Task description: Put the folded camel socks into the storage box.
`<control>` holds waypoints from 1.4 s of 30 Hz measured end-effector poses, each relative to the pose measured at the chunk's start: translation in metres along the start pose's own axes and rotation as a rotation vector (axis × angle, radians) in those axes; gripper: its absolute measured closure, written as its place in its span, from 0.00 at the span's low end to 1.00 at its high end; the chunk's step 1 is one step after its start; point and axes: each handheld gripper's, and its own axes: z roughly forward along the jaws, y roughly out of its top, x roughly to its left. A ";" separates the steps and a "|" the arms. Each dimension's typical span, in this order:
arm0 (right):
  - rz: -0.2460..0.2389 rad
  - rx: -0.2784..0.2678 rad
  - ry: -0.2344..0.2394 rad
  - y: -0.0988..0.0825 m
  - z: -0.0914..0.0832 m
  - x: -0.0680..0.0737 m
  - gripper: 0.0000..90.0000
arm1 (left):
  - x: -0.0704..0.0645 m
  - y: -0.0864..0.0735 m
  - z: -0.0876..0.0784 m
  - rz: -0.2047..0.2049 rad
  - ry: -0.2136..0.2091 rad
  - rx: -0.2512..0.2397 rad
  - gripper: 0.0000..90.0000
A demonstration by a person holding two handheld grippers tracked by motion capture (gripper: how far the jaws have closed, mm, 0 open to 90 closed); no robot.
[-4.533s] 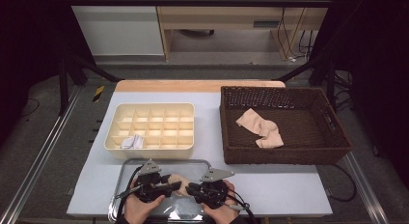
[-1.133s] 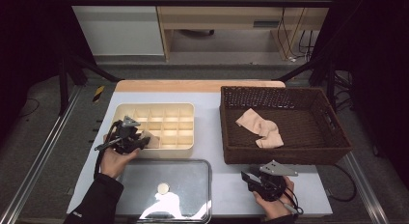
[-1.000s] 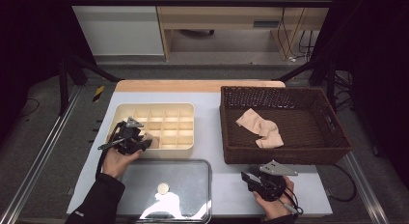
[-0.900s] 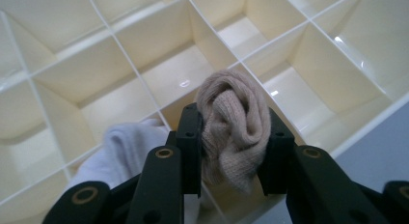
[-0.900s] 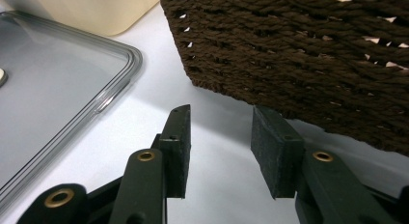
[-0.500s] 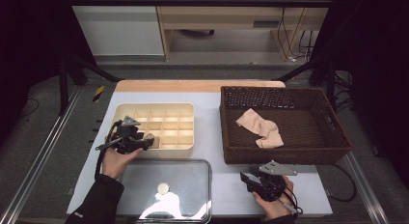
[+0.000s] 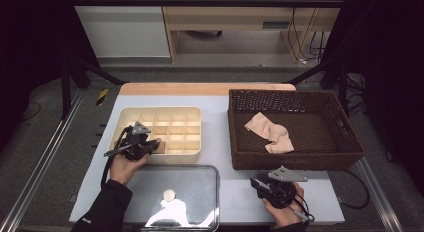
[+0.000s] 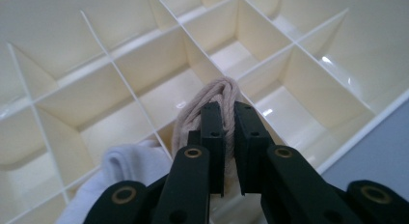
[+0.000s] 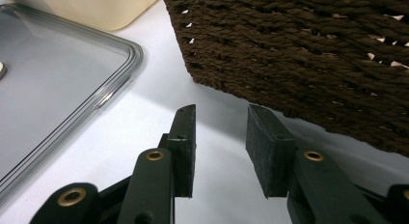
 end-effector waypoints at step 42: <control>0.060 -0.114 -0.021 0.012 -0.022 -0.001 0.61 | -0.018 -0.092 -0.072 -0.107 0.001 -0.303 0.59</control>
